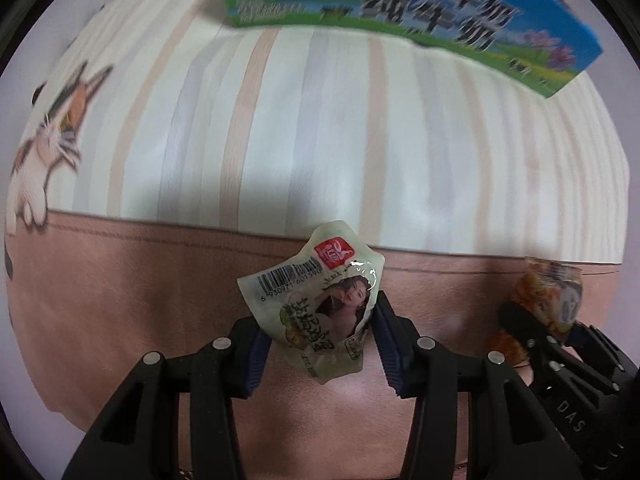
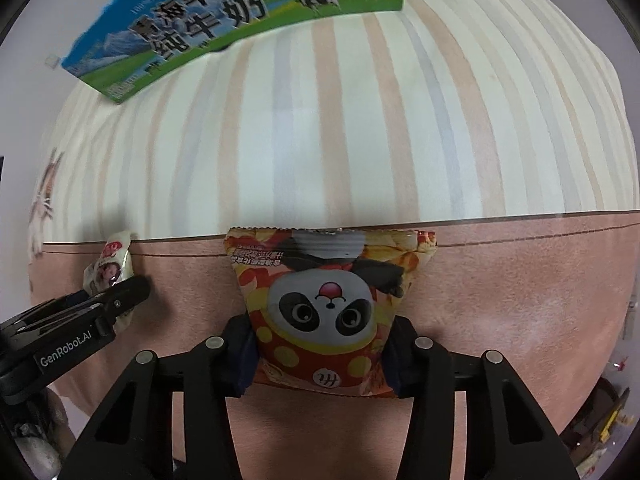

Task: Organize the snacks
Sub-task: 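Carry both packets over the box and lower them inside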

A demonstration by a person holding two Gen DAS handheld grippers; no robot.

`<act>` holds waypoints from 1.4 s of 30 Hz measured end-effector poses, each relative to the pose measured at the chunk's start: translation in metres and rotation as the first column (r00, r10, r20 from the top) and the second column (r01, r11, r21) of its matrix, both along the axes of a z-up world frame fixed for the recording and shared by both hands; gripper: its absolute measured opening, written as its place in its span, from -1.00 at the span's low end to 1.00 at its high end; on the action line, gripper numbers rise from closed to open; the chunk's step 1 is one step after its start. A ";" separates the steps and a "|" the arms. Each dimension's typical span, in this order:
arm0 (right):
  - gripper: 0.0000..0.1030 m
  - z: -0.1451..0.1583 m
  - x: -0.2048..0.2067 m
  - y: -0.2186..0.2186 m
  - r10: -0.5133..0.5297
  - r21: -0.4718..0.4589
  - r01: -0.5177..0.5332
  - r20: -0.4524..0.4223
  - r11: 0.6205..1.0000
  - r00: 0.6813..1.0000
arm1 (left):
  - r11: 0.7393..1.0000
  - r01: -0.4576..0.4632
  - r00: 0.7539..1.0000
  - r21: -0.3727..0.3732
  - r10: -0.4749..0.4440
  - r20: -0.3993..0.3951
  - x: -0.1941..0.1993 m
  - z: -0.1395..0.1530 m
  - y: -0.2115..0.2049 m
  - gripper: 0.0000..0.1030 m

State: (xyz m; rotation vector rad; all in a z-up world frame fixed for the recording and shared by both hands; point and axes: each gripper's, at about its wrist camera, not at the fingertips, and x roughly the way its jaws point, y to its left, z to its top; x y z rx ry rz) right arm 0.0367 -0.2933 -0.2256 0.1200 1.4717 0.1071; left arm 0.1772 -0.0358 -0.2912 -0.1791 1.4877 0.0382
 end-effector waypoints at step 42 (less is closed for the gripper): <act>0.00 0.079 0.419 0.055 0.085 0.163 -0.084 0.002 0.983 0.996 | 0.989 0.142 0.986 -0.050 -0.145 -0.085 0.421 0.055 0.045 -0.13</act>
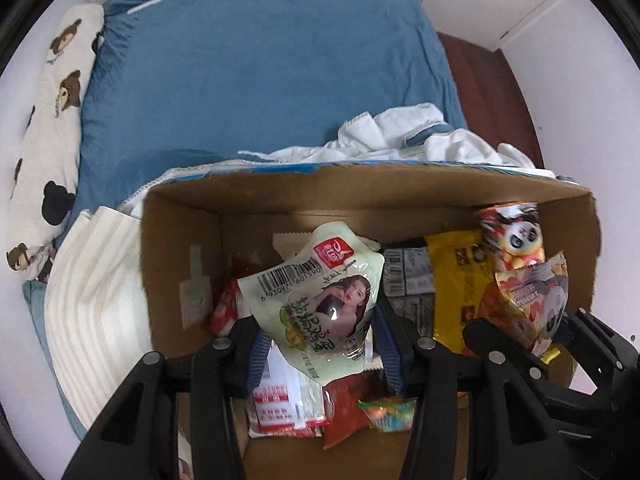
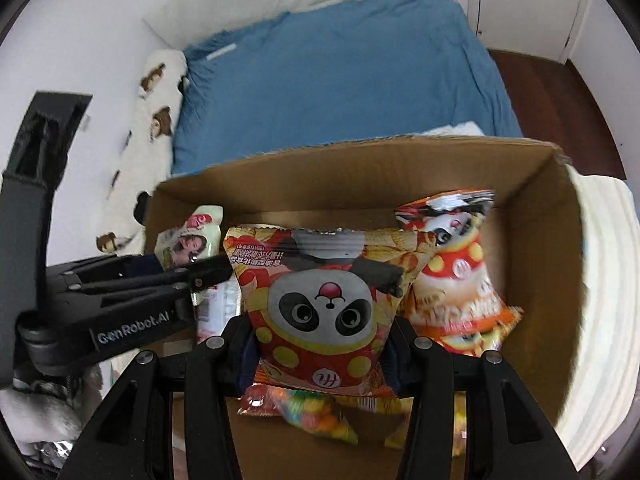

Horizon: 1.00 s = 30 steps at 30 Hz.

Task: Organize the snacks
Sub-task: 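Carry both packets over the box and lower them inside, then open both tools to release the packets into the box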

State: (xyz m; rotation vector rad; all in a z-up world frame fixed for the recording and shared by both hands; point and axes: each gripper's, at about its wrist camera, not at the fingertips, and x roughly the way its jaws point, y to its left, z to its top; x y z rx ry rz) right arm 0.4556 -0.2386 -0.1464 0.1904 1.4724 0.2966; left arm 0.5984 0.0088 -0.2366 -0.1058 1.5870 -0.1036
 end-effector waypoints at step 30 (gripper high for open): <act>0.90 -0.006 -0.014 -0.012 0.015 -0.156 -0.024 -0.061 0.987 0.998 | 0.999 -0.026 0.996 0.037 0.023 0.089 -0.049 0.029 -0.002 0.76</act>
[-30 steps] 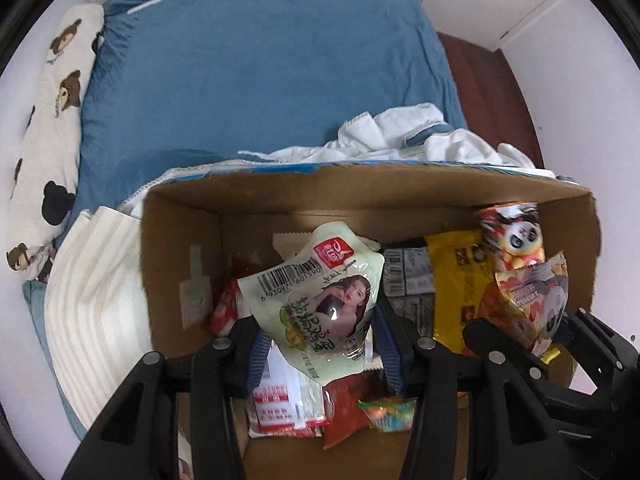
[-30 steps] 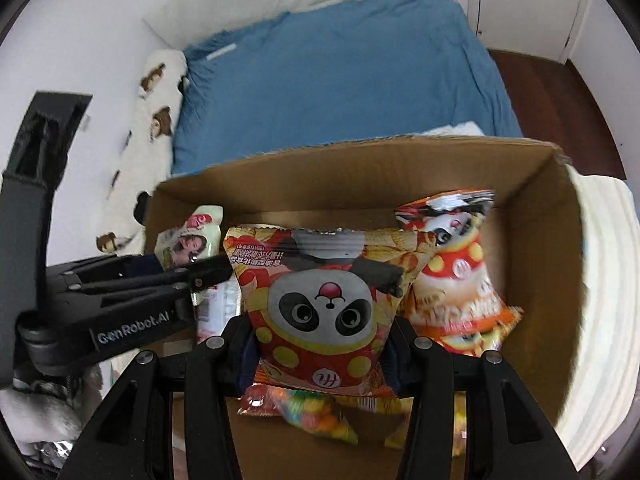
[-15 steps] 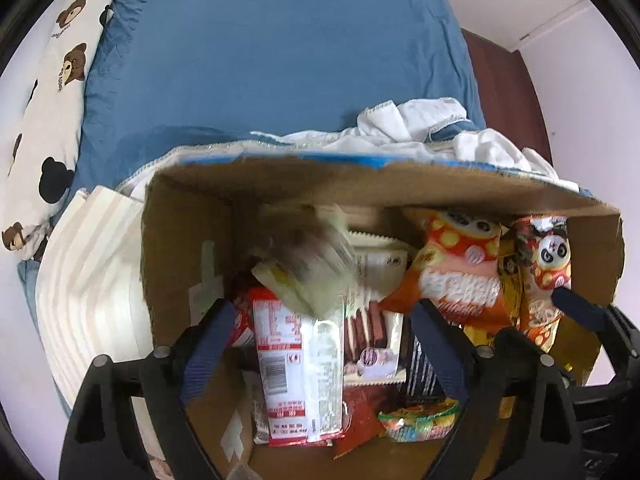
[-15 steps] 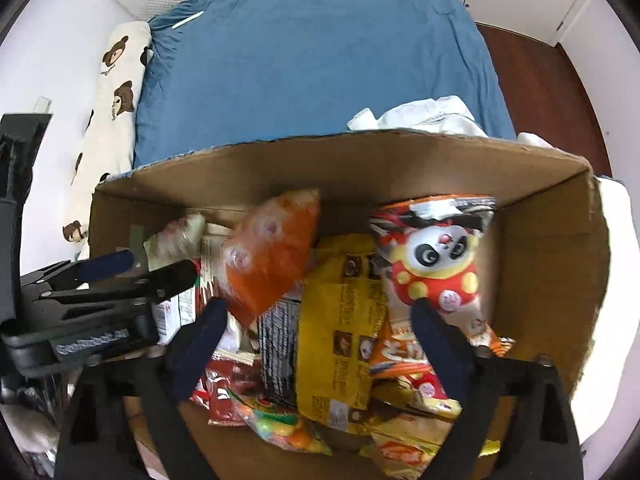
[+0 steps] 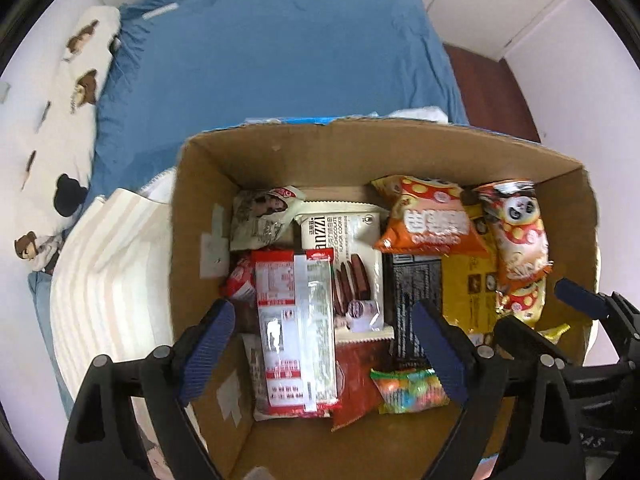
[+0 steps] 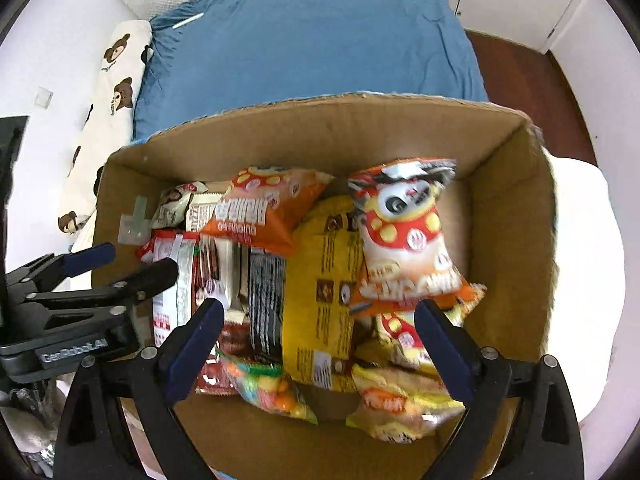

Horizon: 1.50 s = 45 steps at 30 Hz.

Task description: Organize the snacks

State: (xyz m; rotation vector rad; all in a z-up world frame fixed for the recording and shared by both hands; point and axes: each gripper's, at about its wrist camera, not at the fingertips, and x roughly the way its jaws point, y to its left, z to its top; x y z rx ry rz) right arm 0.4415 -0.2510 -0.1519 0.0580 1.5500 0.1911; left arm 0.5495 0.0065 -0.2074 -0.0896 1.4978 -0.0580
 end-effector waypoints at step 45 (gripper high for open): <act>0.90 0.220 -0.344 -0.068 -0.099 0.126 0.035 0.546 0.991 0.832 | 0.991 -0.102 0.811 0.083 0.034 0.584 -0.348 0.204 -0.034 0.76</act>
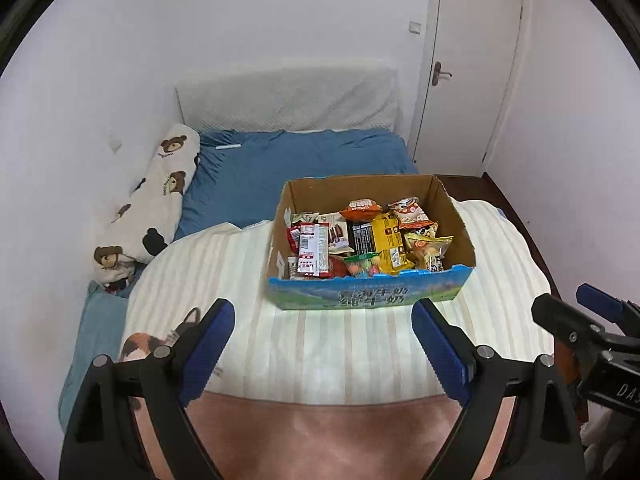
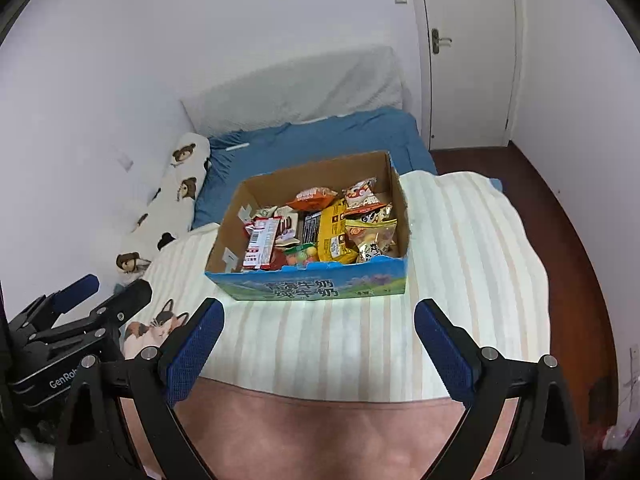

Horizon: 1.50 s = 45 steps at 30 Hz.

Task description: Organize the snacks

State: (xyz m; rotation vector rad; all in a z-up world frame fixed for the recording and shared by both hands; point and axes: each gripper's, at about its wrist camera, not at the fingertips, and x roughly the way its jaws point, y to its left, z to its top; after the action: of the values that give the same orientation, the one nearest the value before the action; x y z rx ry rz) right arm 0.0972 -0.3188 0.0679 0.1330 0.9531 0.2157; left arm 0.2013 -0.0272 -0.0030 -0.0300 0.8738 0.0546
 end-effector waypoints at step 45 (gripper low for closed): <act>0.99 -0.009 0.035 -0.010 -0.096 -0.108 0.101 0.052 0.989 0.994 | 0.998 -0.049 0.998 0.027 0.050 -0.049 0.060 -0.040 -0.009 1.00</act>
State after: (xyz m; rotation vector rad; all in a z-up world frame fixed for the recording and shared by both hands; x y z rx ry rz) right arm 0.1317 -0.3290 0.0591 0.0731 0.9076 0.0745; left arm 0.2612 -0.0364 -0.0428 -0.0262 0.9216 0.1137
